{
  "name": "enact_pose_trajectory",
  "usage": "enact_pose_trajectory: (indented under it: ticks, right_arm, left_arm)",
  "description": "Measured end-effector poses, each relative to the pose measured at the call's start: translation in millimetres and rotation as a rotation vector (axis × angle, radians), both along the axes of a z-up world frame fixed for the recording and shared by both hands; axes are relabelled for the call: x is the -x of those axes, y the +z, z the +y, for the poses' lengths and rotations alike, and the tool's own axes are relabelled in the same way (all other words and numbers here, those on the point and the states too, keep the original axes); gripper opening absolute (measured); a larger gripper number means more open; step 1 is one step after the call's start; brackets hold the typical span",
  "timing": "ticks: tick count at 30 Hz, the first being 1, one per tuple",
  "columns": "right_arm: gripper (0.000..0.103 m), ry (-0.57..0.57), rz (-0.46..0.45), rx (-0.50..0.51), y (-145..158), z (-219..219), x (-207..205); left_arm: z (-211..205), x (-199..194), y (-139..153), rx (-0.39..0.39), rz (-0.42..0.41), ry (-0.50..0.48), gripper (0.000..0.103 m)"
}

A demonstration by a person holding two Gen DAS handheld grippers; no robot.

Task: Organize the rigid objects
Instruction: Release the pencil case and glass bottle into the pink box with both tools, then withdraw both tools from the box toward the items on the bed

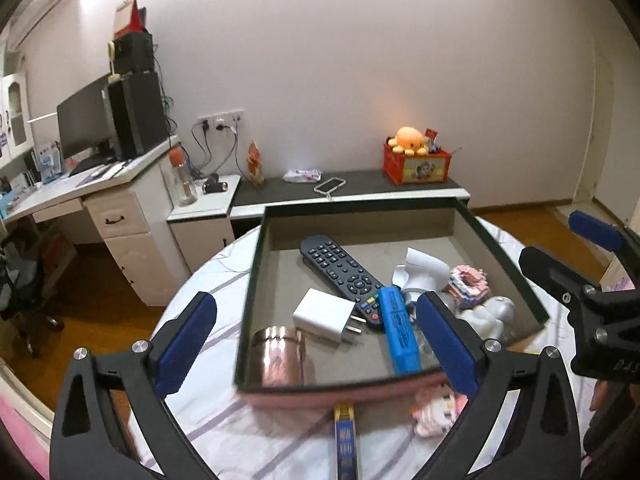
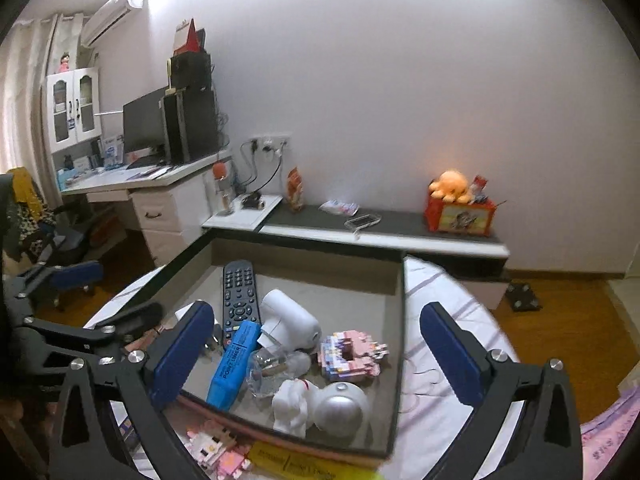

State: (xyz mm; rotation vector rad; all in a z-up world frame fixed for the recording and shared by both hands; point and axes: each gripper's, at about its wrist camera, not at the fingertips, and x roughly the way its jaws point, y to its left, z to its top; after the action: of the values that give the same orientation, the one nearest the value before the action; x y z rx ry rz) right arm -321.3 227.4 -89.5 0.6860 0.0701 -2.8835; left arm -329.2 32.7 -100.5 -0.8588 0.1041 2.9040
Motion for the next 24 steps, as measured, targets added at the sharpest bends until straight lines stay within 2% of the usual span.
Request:
enact_pose_trajectory:
  ticks: [9,15,19,21,24]
  right_arm:
    - [0.103,-0.008,0.082,0.001,31.9,-5.5,-67.1]
    - [0.103,-0.043,0.186,-0.006,50.7,-10.8,-117.7]
    - [0.103,-0.064,0.242,-0.011,58.2,-13.0,-146.4]
    - [0.103,-0.084,0.267,-0.026,58.7,-15.2,-157.5]
    - [0.103,-0.089,0.255,-0.048,55.8,-17.2,-167.9]
  left_arm:
    - [-31.4,-74.7,40.4,-0.051,0.152,0.095,0.103]
    - [-36.1,-125.8,53.8,-0.024,0.252,0.084,0.103]
    - [-36.7,-154.3,59.4,-0.014,0.309,0.039,0.103]
    - [-36.6,-162.2,60.3,-0.009,0.316,0.035,0.103]
    - [-39.8,-173.0,59.4,-0.007,0.312,0.031,0.103]
